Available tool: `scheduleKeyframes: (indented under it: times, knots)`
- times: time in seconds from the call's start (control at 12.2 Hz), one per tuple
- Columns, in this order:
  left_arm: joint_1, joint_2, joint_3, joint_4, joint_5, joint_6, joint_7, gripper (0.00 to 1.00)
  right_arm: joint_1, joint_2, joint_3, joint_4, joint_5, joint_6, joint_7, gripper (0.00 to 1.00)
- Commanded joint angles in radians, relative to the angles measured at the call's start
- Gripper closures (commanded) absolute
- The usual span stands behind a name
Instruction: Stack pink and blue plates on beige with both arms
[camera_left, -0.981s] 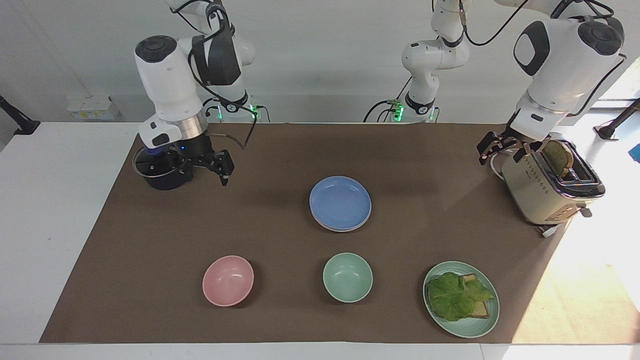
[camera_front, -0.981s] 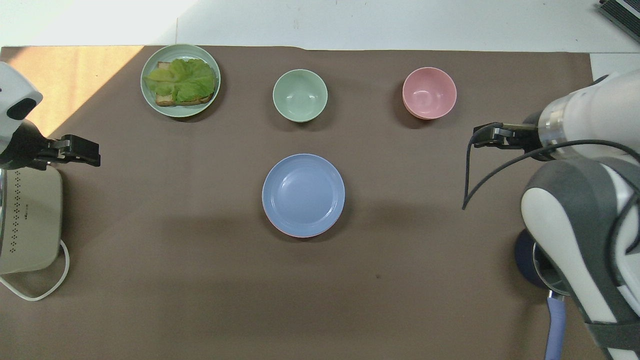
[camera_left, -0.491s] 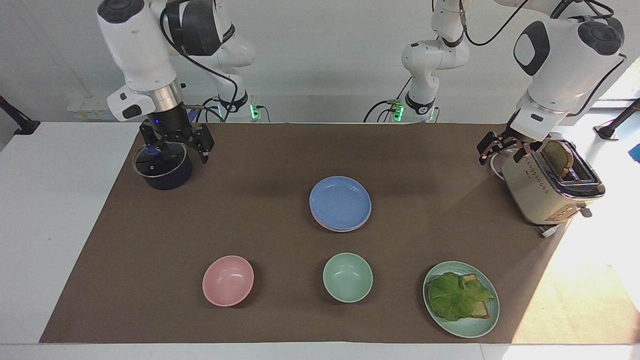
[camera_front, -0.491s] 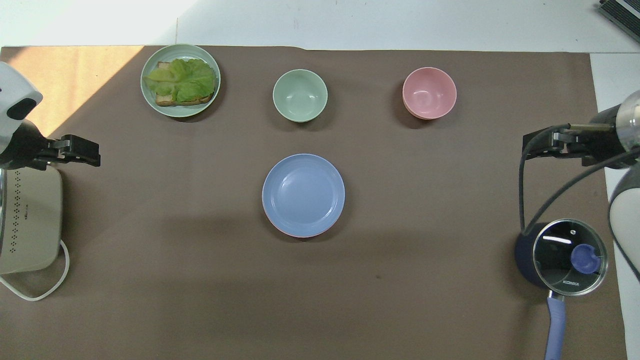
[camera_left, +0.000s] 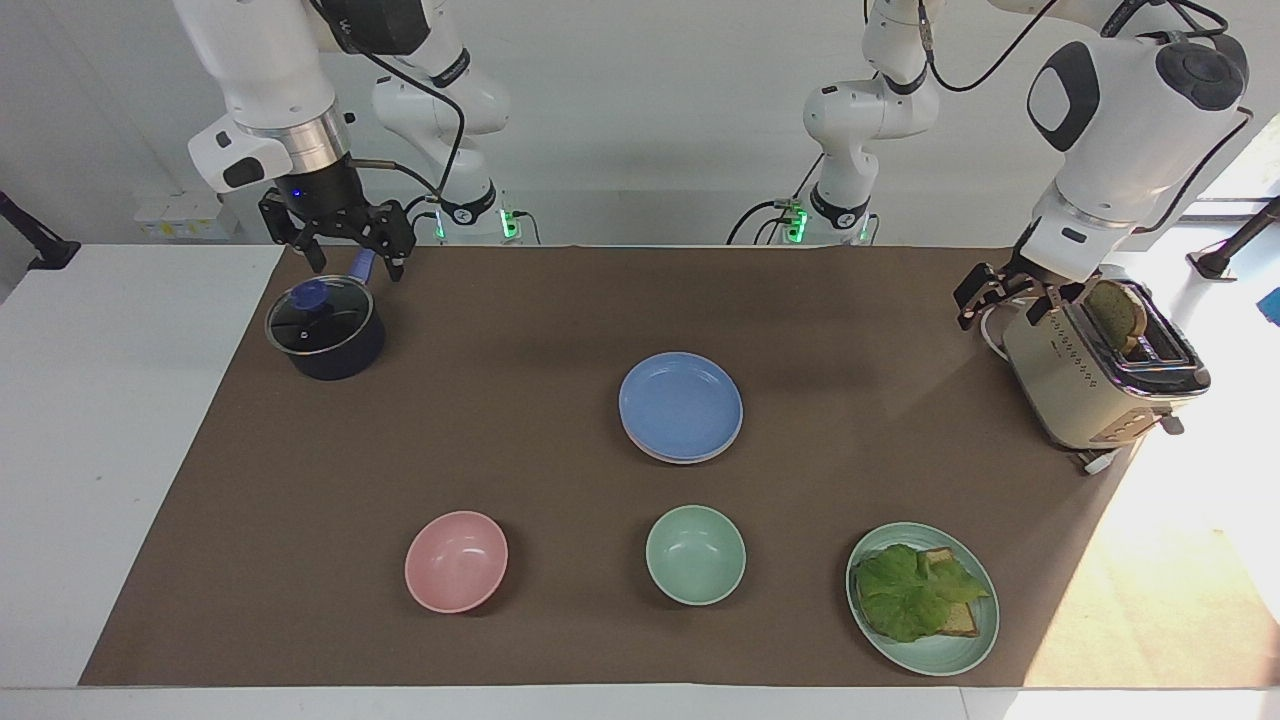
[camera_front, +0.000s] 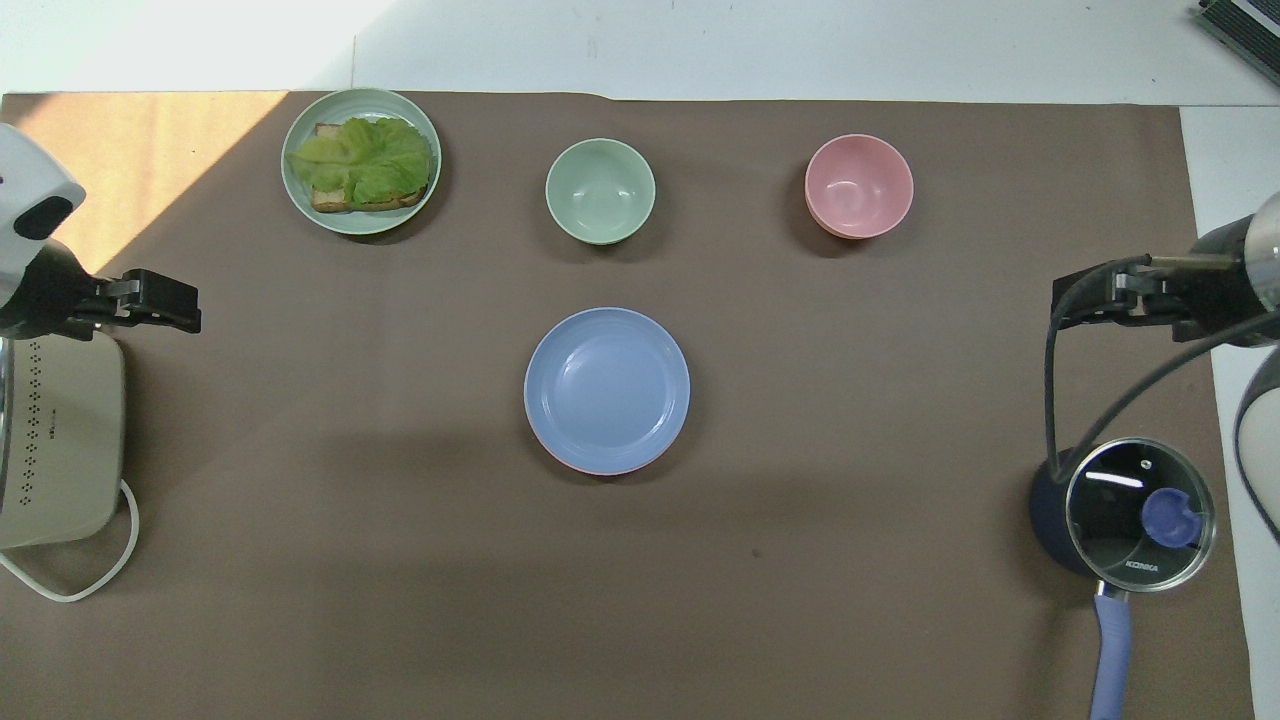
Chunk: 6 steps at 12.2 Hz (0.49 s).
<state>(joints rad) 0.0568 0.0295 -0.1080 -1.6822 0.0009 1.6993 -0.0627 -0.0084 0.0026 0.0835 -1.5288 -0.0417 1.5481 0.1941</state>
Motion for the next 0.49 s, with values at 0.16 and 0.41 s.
scheduleKeyframes:
  times: [0.16, 0.41]
  knots:
    - [0.0, -0.028, -0.001, -0.031, 0.01, 0.003, -0.002, 0.0, -0.021, -0.035, -0.004, -0.031, -0.001, -0.014, -0.041, 0.0]
    - [0.0, -0.028, -0.001, -0.031, 0.01, 0.003, -0.002, 0.0, -0.021, -0.042, -0.004, -0.044, -0.001, -0.017, -0.042, 0.0]
